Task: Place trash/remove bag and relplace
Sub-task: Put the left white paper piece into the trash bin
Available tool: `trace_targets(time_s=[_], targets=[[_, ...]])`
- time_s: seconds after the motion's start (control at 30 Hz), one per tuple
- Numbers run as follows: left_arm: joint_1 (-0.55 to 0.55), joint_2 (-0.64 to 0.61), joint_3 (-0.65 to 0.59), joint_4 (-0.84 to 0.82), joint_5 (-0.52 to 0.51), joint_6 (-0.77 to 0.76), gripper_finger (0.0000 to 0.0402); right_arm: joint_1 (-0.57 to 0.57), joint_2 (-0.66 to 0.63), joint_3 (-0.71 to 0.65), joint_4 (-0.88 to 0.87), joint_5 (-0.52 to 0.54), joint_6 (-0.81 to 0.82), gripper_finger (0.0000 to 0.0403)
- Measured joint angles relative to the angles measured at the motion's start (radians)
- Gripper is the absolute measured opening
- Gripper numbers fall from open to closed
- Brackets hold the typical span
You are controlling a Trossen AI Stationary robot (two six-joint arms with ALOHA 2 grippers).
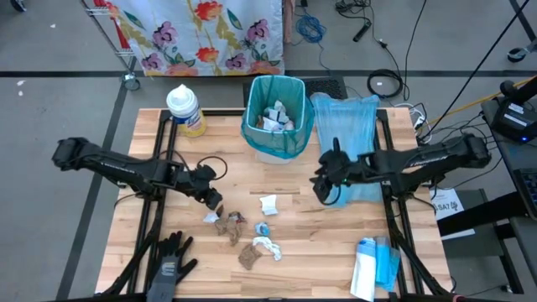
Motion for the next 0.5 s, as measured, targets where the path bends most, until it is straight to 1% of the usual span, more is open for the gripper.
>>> trace_targets(time_s=[0.13, 0.23, 0.4, 0.5], targets=[[-0.021, 0.043, 0.0, -0.009, 0.006, -0.021, 0.0089, 0.029, 0.0, -0.103, 0.151, 0.0, 0.065, 0.0153], [-0.036, 0.082, 0.0, -0.007, 0.023, -0.033, 0.0088, 0.049, 0.0, -0.149, 0.226, 0.0, 0.11, 0.0153], [-0.048, 0.144, 0.0, 0.001, 0.031, -0.043, 0.0088, 0.079, 0.0, -0.16, 0.257, 0.0, 0.144, 0.0153], [-0.049, 0.174, 0.0, 0.05, 0.034, -0.044, 0.0088, 0.092, 0.0, -0.16, 0.259, 0.0, 0.154, 0.0153]])
